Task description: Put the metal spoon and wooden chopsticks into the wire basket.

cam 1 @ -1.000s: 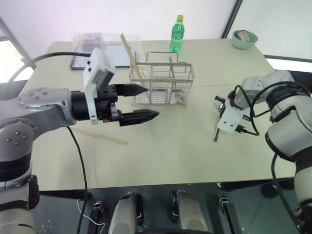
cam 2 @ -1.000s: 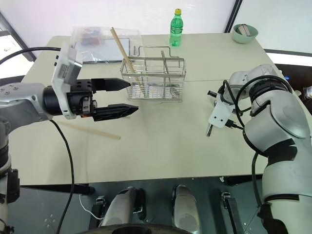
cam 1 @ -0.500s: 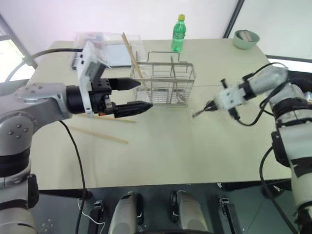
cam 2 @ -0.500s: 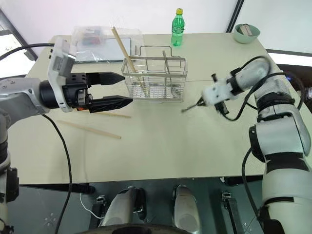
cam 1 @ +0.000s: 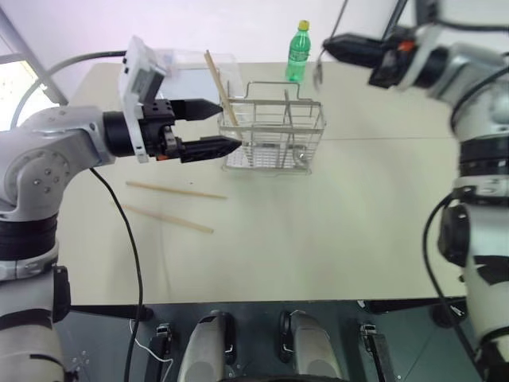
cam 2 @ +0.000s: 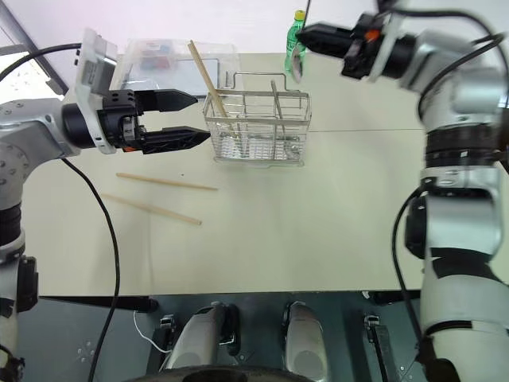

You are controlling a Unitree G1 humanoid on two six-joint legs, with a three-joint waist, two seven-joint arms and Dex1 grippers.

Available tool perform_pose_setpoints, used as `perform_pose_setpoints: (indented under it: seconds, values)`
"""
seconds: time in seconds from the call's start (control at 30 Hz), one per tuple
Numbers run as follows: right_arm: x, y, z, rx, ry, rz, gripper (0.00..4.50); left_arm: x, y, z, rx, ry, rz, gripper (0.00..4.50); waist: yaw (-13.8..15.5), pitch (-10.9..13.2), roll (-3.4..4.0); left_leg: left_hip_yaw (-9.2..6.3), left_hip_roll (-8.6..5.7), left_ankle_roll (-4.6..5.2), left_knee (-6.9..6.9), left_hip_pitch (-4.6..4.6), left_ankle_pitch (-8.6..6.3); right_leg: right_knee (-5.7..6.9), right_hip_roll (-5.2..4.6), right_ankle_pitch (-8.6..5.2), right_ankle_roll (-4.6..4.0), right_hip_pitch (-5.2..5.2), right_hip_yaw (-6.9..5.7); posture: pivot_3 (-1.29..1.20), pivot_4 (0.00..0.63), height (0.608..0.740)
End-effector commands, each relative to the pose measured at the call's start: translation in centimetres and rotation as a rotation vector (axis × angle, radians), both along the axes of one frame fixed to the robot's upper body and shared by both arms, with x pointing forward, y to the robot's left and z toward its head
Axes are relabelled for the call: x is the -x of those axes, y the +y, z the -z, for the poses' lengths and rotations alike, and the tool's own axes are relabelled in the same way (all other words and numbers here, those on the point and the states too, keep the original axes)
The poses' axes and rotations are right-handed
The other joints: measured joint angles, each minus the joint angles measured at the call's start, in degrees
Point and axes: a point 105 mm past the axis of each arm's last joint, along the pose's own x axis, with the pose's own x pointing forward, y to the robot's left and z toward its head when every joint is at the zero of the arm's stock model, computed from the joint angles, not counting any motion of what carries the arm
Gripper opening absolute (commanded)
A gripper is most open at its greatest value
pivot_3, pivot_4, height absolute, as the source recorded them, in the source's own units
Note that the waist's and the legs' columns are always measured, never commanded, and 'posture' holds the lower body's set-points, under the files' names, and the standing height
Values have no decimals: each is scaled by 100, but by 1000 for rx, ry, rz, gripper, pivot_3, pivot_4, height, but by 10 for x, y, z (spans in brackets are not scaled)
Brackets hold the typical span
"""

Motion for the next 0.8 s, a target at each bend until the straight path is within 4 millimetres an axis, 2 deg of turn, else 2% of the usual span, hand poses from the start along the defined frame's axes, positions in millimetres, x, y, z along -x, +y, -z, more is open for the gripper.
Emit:
perform_pose_setpoints:
  seconds: [0.03,0.13,0.33,0.37,0.43,0.5,0.6,0.7,0.8]
  values:
    - [-3,3,-12,-31,-69,33,55,7,-2,-16,10,-73,17,4500,-4,1,-2,0,-1,1,0,-2,0,0,0,1,3,-1,0,0,150,707]
    - [-12,4,-2,-39,-46,65,55,10,-1,-20,15,-82,14,4500,-19,1,-2,1,-2,1,1,-1,0,-1,0,2,5,0,0,0,150,707]
    - [-25,3,32,25,4,115,55,14,3,-23,18,-93,-10,4500,-44,1,-2,0,-1,1,0,6,0,0,5,2,5,2,2,0,150,707]
    - [-26,3,36,28,15,117,655,14,3,-23,19,-94,-14,4500,-46,1,-2,1,-2,1,0,6,0,0,6,2,5,2,2,0,150,707]
    - [-27,2,39,32,22,124,1418,14,5,-24,20,-93,-20,4500,-44,1,-2,1,-1,1,0,6,0,1,6,2,5,2,2,0,150,707]
    - [-28,1,40,37,16,138,2454,14,6,-24,20,-91,-28,4500,-39,1,-2,1,-1,1,0,6,0,0,6,2,5,2,2,0,150,707]
    - [-27,-2,31,19,-3,152,3944,15,9,-25,27,-82,-52,4500,-42,1,-2,0,0,1,0,6,0,0,6,2,5,3,3,0,150,707]
    - [-25,-10,15,-20,-21,167,3944,11,18,-31,72,-81,-126,4500,-40,1,-2,-1,1,1,0,6,0,0,7,2,5,2,2,0,150,707]
    - [-12,-22,-9,-55,-59,143,3944,-10,39,-44,185,-76,-364,4500,-9,1,-1,-6,2,1,0,6,0,1,5,2,5,3,3,0,150,707]
